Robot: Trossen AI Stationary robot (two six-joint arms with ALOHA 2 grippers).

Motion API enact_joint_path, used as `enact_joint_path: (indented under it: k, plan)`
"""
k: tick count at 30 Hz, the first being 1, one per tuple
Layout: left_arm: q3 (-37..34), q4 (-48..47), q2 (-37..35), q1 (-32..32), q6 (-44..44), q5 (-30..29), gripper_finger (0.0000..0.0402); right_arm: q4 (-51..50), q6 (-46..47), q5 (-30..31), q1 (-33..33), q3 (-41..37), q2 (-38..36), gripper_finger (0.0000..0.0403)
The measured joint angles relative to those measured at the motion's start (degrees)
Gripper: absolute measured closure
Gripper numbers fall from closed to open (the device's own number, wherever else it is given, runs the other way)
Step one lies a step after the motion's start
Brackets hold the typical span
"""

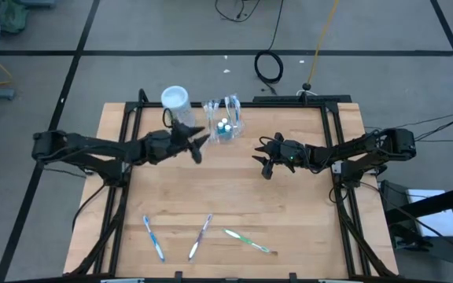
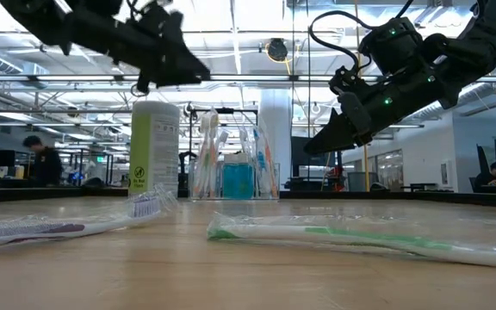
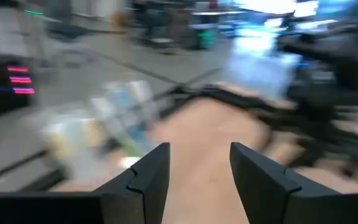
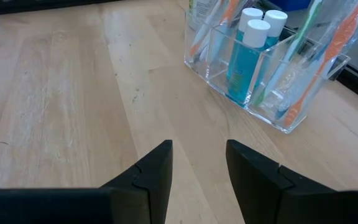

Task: Pick & Place toothbrushing station
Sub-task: Put the green toothbrush into the transparent organizer

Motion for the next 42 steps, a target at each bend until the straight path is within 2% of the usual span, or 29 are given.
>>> enact_joint_path:
  k: [5,9,15,18,21,23,27,31,36,39,42]
  plan:
    - [0.0,-1.8,-2.8,-3.4,-0.1,9.8,0.0227,0.2,2.7,-0.1,0.0,0.0,0.0,0.0261]
    - [0.0,-1.9,-2.7,-5.5,1.8,10.8,0.0227,2.5,6.1,-0.2,0.0,0.0,0.0,0.0261]
    - [0.0,-2.7,-1.4,-6.2,1.2,10.9,0.0227,6.6,0.0,-0.5,-0.5,0.0,0.0,0.0261]
    - [0.0,-3.8,-1.0,-6.2,0.4,10.6,0.0227,10.4,-0.2,-8.5,-0.1,0.0,0.0,0.0261]
    - [0.0,-3.1,-0.9,-6.2,0.4,10.5,0.0227,13.8,-0.4,-15.9,3.0,0.0,0.0,0.026]
    - [0.0,-3.4,-0.5,-6.2,0.3,10.5,0.0227,15.0,-0.5,-17.8,6.0,0.0,0.0,0.0255]
    - [0.0,-3.7,-0.5,-6.2,-0.7,10.5,0.0227,14.8,1.2,-17.5,14.6,0.0,0.3,0.0226]
    - [0.0,-4.4,-0.5,-6.2,-0.5,10.5,0.0227,14.7,3.9,-8.7,25.6,0.0,1.9,0.0193]
    - [0.0,-4.4,-0.5,-5.8,0.3,10.5,0.0227,14.9,5.0,9.6,40.4,2.9,6.1,0.0174]
    - [0.0,-4.4,-0.5,-5.8,-0.5,10.5,0.0227,14.0,6.9,20.5,47.0,8.6,12.2,0.0176]
    - [0.0,-4.5,-0.5,-5.8,-0.6,10.5,0.0227,12.2,9.0,25.5,50.6,15.3,20.9,0.018]
